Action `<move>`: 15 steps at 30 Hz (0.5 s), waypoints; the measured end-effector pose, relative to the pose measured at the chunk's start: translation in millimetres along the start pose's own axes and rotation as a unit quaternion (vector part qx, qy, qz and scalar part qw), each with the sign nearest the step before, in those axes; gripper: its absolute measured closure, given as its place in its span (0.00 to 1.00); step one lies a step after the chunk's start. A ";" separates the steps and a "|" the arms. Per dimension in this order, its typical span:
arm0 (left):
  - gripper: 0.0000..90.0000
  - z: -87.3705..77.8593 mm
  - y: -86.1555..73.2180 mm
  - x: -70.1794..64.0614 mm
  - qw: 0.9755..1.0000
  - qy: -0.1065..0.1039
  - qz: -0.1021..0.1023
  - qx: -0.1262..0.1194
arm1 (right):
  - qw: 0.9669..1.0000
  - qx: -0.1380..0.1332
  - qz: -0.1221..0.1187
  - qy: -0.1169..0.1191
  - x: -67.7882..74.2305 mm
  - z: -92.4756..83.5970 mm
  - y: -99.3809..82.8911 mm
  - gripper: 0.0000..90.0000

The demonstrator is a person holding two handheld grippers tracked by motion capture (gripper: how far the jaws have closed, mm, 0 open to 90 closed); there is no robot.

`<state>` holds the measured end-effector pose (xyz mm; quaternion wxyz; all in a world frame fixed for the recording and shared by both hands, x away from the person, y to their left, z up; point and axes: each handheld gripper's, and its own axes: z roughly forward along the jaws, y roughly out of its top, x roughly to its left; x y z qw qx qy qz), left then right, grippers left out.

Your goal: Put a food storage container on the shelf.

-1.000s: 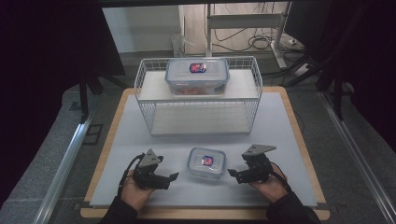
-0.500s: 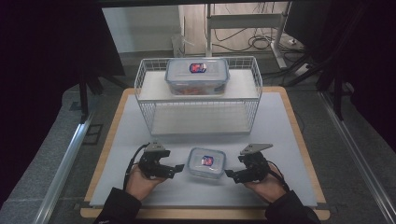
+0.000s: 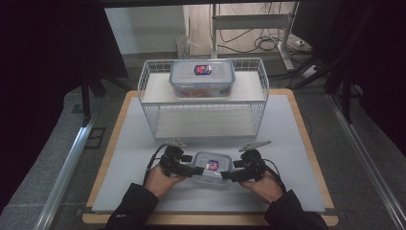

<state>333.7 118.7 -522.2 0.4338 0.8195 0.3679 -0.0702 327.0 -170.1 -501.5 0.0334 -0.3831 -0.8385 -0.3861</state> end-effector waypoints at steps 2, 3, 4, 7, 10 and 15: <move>0.21 3.7 0.1 -0.9 1.000 -0.015 -0.007 0.001 | 1.000 0.004 0.022 0.020 -4.5 2.7 -0.2 0.24; 0.20 4.5 0.1 -1.9 1.000 -0.015 -0.007 0.003 | 0.999 0.007 0.031 0.030 -6.2 3.4 -0.6 0.26; 0.21 4.1 -0.1 -3.4 1.000 -0.013 -0.007 0.002 | 0.998 0.011 0.036 0.040 -7.1 4.3 -1.1 0.26; 0.26 -0.3 -1.7 -8.6 1.000 -0.002 0.002 0.000 | 0.998 0.016 0.036 0.042 -5.1 4.7 -2.1 0.28; 0.31 -6.6 -8.0 -13.3 1.000 0.004 -0.005 -0.001 | 0.999 0.006 0.030 0.036 -0.7 1.2 -4.3 0.35; 0.41 -16.9 -21.4 -16.0 1.000 -0.001 -0.015 -0.016 | 0.999 -0.010 0.020 0.037 4.7 -3.9 -10.5 0.47</move>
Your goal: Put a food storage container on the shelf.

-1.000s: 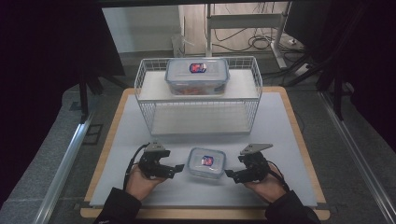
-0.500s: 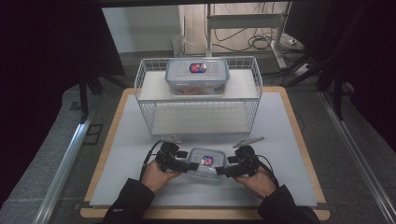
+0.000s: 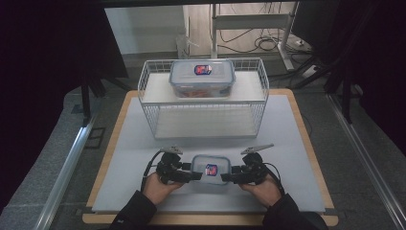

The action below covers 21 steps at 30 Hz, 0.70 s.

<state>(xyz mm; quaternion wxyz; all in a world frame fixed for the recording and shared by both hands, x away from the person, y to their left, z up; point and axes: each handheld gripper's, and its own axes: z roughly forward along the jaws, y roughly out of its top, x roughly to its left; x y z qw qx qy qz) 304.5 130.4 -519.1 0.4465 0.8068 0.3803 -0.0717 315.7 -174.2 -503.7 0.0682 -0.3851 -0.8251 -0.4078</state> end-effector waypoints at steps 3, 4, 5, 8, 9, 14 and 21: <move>0.52 -8.0 -7.3 1.2 1.000 -0.017 -0.013 -0.018 | 1.000 -0.013 -0.001 0.011 0.2 -4.2 -3.7 0.54; 0.55 -9.1 -9.0 1.6 0.999 -0.021 -0.016 -0.021 | 1.000 -0.018 0.000 0.018 -1.1 -5.5 -4.3 0.56; 0.56 -9.7 -11.3 1.9 0.999 -0.025 -0.020 -0.027 | 1.000 -0.018 0.002 0.022 -1.7 -5.9 -4.5 0.57; 0.58 -11.2 -15.6 1.9 0.999 -0.030 -0.022 -0.035 | 0.999 -0.022 0.002 0.028 -2.4 -5.9 -4.6 0.58; 0.59 -11.7 -16.7 1.8 0.999 -0.032 -0.023 -0.037 | 0.999 -0.023 0.002 0.030 -2.6 -6.1 -5.0 0.58; 0.62 -12.7 -21.7 5.6 0.997 -0.050 -0.032 -0.047 | 0.998 -0.032 0.012 0.049 -6.8 -6.3 -8.7 0.60; 0.64 -12.1 -24.2 12.5 0.994 -0.076 -0.059 -0.061 | 0.997 -0.039 0.022 0.061 -10.2 -6.5 -10.3 0.61</move>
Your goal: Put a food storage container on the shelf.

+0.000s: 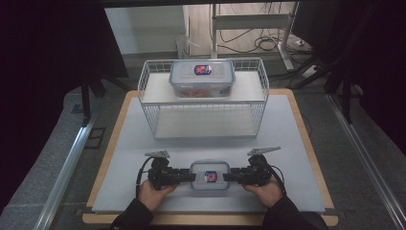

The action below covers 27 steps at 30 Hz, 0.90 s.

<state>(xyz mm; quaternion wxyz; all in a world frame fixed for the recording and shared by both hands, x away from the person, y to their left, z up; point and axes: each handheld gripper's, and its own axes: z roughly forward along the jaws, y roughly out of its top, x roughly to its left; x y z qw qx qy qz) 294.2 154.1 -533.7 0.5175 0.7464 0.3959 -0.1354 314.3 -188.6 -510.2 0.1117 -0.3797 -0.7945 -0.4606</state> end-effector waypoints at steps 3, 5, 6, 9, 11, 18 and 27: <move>0.64 -0.9 4.0 -0.5 1.000 0.003 0.003 -0.009 | 1.000 -0.005 -0.001 -0.004 -0.2 -0.1 -0.1 0.61; 0.65 -2.2 7.2 -0.8 1.000 -0.001 0.002 -0.016 | 1.000 -0.016 -0.004 -0.002 -0.1 -2.2 1.2 0.61; 0.65 -3.7 9.7 -1.4 1.000 -0.003 0.006 -0.021 | 1.000 -0.020 -0.006 -0.003 0.9 -3.6 2.3 0.61; 0.65 -8.8 17.2 -4.5 0.999 -0.007 0.010 -0.032 | 0.999 -0.041 -0.010 0.009 2.7 -9.6 7.0 0.63; 0.64 -12.9 22.2 -4.3 0.999 -0.010 0.010 -0.037 | 0.998 -0.052 -0.011 0.018 3.8 -12.4 10.1 0.64; 0.64 -21.1 39.4 -12.0 0.999 -0.004 0.025 -0.046 | 0.997 -0.069 -0.016 0.028 7.5 -20.1 25.0 0.65; 0.65 -39.5 78.8 -32.9 0.997 0.002 0.047 -0.061 | 0.996 -0.082 -0.027 0.023 22.1 -42.0 67.4 0.65</move>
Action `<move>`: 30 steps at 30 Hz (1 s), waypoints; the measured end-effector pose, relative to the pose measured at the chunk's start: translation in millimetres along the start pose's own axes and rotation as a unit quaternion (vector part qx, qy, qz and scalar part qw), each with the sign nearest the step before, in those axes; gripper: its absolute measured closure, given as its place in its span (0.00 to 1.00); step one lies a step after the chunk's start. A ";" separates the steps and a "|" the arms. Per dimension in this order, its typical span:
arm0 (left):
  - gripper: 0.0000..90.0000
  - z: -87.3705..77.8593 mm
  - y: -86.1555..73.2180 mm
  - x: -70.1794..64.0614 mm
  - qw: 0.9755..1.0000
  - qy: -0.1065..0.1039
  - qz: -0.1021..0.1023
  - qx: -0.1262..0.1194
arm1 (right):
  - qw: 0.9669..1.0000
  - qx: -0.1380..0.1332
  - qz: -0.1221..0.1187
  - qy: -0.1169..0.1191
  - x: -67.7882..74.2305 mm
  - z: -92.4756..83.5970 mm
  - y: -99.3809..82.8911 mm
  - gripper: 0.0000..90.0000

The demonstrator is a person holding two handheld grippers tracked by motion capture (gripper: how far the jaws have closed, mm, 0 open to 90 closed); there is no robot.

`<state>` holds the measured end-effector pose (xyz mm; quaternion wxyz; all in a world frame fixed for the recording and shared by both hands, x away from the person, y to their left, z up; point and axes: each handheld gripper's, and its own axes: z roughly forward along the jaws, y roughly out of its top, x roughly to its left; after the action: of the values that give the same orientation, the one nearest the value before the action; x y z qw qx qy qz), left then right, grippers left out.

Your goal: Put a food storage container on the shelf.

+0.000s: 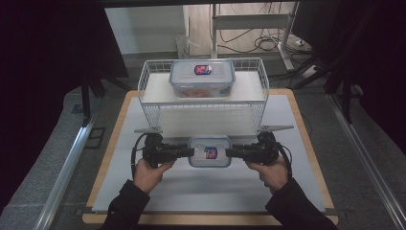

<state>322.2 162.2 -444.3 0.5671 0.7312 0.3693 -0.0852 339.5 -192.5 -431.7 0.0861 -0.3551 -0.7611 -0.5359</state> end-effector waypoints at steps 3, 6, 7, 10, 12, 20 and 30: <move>0.65 -5.8 18.2 -7.4 1.000 0.004 0.015 -0.001 | 1.000 -0.009 -0.010 0.002 4.3 -5.4 17.5 0.65; 0.65 -12.2 39.1 -13.3 1.000 0.006 0.026 -0.003 | 1.000 -0.015 -0.019 0.004 9.9 -11.4 39.4 0.65; 0.65 -14.4 45.9 -14.7 1.000 0.006 0.027 -0.003 | 1.000 -0.017 -0.021 0.005 11.1 -12.4 44.5 0.65; 0.65 -20.5 66.4 -17.2 0.999 0.009 0.033 -0.005 | 0.999 -0.021 -0.028 0.005 15.1 -15.7 64.7 0.65; 0.65 -24.6 79.6 -18.1 0.999 0.009 0.037 -0.007 | 0.999 -0.023 -0.029 0.006 17.0 -17.1 78.3 0.65; 0.64 -36.6 127.5 -17.5 0.999 0.018 0.032 -0.025 | 0.999 -0.033 -0.032 0.004 20.5 -19.6 127.8 0.65; 0.64 -48.5 172.7 -14.0 0.998 0.031 0.027 -0.048 | 0.998 -0.053 -0.021 0.014 16.1 -16.4 173.1 0.65</move>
<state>407.9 184.8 -287.7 0.5920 0.7152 0.3704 -0.0296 433.1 -169.6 -286.2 0.0661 -0.3357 -0.7375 -0.5823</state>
